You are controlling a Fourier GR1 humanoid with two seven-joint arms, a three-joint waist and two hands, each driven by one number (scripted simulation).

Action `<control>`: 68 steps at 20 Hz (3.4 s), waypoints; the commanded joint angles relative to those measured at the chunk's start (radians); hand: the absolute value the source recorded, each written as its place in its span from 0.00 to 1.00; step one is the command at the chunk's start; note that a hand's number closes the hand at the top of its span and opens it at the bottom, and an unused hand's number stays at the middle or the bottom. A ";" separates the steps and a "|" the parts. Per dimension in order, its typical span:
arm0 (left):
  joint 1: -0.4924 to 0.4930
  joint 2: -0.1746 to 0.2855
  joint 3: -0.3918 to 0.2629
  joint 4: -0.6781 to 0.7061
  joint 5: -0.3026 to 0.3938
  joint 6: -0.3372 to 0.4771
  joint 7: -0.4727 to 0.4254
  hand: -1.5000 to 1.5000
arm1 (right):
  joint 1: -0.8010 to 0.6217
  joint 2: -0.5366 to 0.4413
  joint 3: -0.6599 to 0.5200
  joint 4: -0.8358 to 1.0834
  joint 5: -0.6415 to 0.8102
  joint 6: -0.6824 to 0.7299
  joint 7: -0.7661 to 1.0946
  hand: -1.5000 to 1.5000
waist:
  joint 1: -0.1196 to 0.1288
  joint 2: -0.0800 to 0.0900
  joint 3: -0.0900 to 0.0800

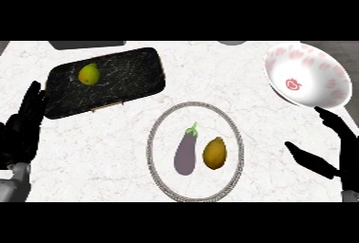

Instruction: Pick the lemon from the placemat and place it in the bowl

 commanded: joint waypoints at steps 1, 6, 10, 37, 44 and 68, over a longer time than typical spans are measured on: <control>0.009 0.024 0.014 -0.003 0.002 -0.014 0.001 0.50 | 0.150 0.075 0.096 -0.115 0.207 -0.155 0.121 0.00 | 0.001 0.001 0.003; 0.017 -0.001 -0.010 -0.024 -0.003 -0.018 -0.009 0.50 | 0.287 0.170 0.200 -0.262 0.487 -0.230 0.317 0.00 | 0.030 0.014 0.003; 0.032 -0.010 -0.021 -0.026 -0.010 -0.031 -0.028 0.50 | 0.351 0.239 0.257 -0.447 0.723 -0.145 0.512 0.00 | 0.064 0.022 0.004; -0.072 -0.032 -0.023 -0.010 -0.022 -0.088 0.022 0.50 | -0.159 0.487 0.140 -0.273 0.475 0.873 1.061 0.00 | 0.135 0.041 0.012; -0.025 -0.051 -0.020 -0.024 -0.034 -0.079 0.009 0.50 | -0.202 0.487 0.133 -0.173 0.457 0.913 1.078 0.00 | 0.124 0.034 0.013; -0.096 -0.059 0.070 0.026 -0.067 -0.152 0.032 0.50 | -0.255 0.487 0.176 0.114 0.563 0.712 0.953 0.00 | 0.113 0.032 0.015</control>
